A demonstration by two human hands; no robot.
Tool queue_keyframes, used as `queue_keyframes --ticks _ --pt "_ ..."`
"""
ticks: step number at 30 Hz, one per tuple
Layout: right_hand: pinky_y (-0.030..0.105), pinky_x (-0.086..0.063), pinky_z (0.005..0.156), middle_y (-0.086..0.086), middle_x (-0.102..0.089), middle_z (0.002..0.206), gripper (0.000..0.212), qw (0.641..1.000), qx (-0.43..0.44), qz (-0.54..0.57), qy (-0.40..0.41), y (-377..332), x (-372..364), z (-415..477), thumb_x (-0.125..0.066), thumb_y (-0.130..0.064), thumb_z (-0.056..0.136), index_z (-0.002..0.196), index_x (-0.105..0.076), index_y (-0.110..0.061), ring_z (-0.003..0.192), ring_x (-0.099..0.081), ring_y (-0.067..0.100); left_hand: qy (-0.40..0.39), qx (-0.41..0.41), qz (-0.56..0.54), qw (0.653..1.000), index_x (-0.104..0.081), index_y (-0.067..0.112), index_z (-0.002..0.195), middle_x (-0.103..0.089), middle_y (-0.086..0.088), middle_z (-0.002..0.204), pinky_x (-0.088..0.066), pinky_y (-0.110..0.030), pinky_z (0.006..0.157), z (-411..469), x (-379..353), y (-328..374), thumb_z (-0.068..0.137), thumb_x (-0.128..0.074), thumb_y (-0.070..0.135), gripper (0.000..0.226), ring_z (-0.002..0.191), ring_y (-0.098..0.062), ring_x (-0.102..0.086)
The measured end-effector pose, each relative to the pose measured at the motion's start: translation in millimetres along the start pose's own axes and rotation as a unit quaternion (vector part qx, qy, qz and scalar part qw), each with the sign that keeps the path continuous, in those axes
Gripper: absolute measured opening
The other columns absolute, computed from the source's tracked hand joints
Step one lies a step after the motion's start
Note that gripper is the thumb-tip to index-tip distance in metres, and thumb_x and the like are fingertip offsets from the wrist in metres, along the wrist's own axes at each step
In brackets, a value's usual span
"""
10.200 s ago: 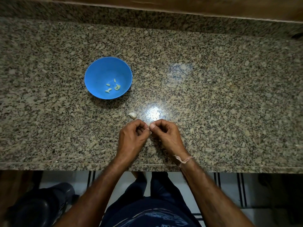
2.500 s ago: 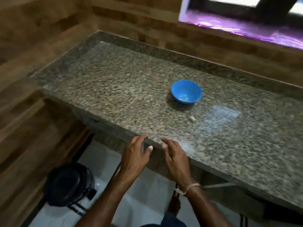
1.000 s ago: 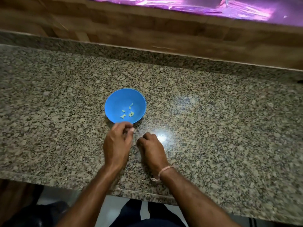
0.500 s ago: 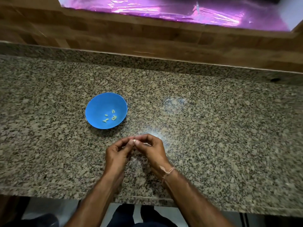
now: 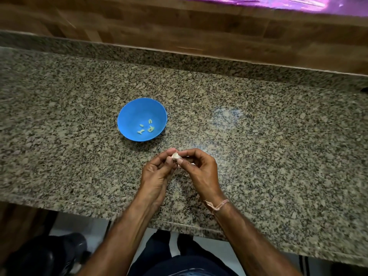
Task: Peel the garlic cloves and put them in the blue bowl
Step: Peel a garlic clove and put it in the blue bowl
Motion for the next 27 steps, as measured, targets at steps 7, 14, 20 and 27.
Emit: queue_keyframes --ticks 7,14,20,27 --pt "0.044 -0.061 0.093 0.014 -0.077 0.108 0.021 0.997 -0.032 0.065 -0.013 0.8 1.5 -4.0 -0.078 -0.007 0.09 0.108 -0.071 0.001 0.103 -0.074 0.032 0.013 -0.024 0.046 0.999 -0.07 0.002 0.12 -0.072 -0.016 0.127 -0.058 -0.022 0.087 -2.9 -2.3 0.2 0.084 -0.07 0.005 0.036 0.117 -0.021 -0.07" --pt "0.036 -0.061 0.086 0.016 -0.075 0.112 0.017 0.993 -0.063 0.096 -0.024 4.8 3.3 -4.8 -0.071 -0.006 0.096 0.112 -0.071 -0.001 0.1 -0.072 0.026 0.012 -0.016 0.083 0.996 -0.074 0.008 0.118 -0.072 -0.012 0.127 -0.059 -0.024 0.079 -4.3 -2.4 0.6 0.094 -0.066 -0.002 0.027 0.112 -0.02 -0.071" --pt "0.043 -0.062 0.09 0.014 -0.077 0.11 0.019 0.998 -0.035 0.047 -0.027 5.6 3.8 -6.9 -0.074 -0.009 0.094 0.111 -0.074 -0.001 0.103 -0.074 0.033 0.02 -0.016 0.095 0.995 -0.074 0.01 0.113 -0.076 -0.007 0.118 -0.058 -0.022 0.073 -9.2 -3.9 4.8 0.091 -0.069 0.005 0.023 0.102 -0.013 -0.072" --pt "0.042 -0.064 0.085 0.001 -0.079 0.103 0.019 0.995 0.034 -0.092 -0.012 1.8 4.1 -9.4 -0.076 -0.018 0.094 0.111 -0.078 -0.008 0.096 -0.076 0.017 0.037 -0.043 0.15 0.987 -0.074 0.008 0.116 -0.077 -0.006 0.116 -0.058 -0.022 0.076 -13.1 -2.0 6.4 0.093 -0.07 0.002 0.023 0.105 -0.015 -0.074"
Point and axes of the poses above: each hand's wrist, its own z-axis towards the middle knuckle, its own x-axis out of the back of the hand, y = z × x, the point moved 1 cm from there along z, towards the middle knuckle
